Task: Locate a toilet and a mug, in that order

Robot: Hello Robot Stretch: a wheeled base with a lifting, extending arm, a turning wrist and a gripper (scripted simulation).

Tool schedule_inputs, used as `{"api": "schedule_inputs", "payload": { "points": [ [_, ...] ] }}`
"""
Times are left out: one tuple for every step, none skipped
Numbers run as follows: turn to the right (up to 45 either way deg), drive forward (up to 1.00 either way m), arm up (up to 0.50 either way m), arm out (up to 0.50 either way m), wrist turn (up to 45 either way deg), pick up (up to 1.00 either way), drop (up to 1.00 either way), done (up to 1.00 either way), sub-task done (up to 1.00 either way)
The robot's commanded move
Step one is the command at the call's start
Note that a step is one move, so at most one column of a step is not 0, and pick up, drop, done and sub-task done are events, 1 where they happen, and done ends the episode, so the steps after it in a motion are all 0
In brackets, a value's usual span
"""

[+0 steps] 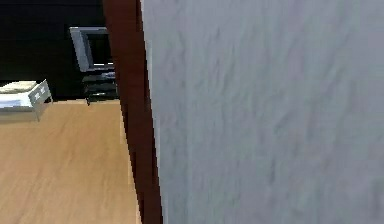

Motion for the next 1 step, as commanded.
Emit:
{"api": "schedule_inputs", "payload": {
  "points": [
    [-12.0,0.0,0.0,0.0,0.0,0.0,0.0,0.0,0.0]
  ]
}}
